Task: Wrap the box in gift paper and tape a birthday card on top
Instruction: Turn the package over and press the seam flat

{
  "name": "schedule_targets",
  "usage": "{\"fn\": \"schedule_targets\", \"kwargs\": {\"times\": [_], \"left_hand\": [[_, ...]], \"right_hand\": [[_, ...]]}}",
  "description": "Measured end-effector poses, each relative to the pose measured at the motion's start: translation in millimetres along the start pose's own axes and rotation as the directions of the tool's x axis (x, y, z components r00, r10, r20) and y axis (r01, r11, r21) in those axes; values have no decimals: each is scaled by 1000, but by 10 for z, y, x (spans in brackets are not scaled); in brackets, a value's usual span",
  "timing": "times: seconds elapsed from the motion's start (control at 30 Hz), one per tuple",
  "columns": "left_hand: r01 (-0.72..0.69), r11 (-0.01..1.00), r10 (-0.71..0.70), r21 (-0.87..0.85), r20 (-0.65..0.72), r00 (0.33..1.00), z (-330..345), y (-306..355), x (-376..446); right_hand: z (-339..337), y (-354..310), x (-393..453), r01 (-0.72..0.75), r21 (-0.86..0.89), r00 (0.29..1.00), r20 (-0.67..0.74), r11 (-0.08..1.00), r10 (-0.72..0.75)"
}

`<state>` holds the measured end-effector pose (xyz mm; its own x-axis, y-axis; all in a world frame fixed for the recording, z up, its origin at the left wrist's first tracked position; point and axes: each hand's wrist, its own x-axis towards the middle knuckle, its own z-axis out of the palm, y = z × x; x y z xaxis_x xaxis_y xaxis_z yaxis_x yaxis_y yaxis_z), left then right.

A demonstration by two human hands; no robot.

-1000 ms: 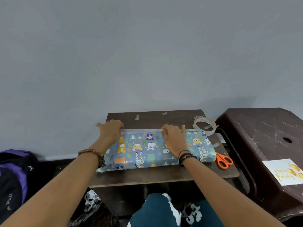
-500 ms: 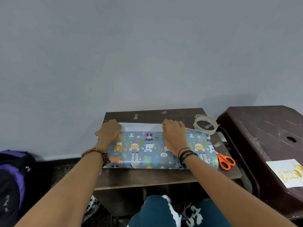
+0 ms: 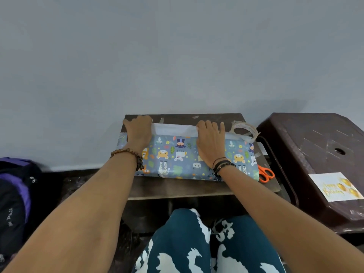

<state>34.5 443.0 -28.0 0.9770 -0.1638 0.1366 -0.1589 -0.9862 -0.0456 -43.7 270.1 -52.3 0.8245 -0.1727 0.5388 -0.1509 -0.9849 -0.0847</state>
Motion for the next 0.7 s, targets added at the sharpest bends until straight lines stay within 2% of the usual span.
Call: {"fn": "schedule_targets", "kwargs": {"times": [0.1, 0.23, 0.37, 0.47, 0.57, 0.63, 0.7], "left_hand": [[-43, 999, 43, -7, -23, 999, 1, -59, 65], [122, 976, -132, -181, -45, 990, 3, -145, 123], [241, 888, -207, -393, 128, 970, 108, -165, 97], [412, 807, -352, -423, 216, 911, 190, -350, 101], [465, 819, -458, -338, 106, 883, 246, -446, -6], [389, 891, -403, -235, -14, 915, 276, -453, -85], [230, 949, -261, -215, -130, 956, 281, -456, -85]], "right_hand": [[14, 24, 36, 17, 15, 1000, -3, 1000, -17], [87, 79, 97, 41, 43, 997, 65, 998, -44], [177, 113, 64, 46, 62, 989, 139, 997, -54], [203, 115, 64, 36, 88, 984, 171, 995, -51], [163, 113, 90, 13, 108, 970, 239, 994, -38], [131, 119, 106, -4, 132, 961, 274, 991, -32], [109, 115, 112, -8, 166, 961, 275, 986, -39]]}}
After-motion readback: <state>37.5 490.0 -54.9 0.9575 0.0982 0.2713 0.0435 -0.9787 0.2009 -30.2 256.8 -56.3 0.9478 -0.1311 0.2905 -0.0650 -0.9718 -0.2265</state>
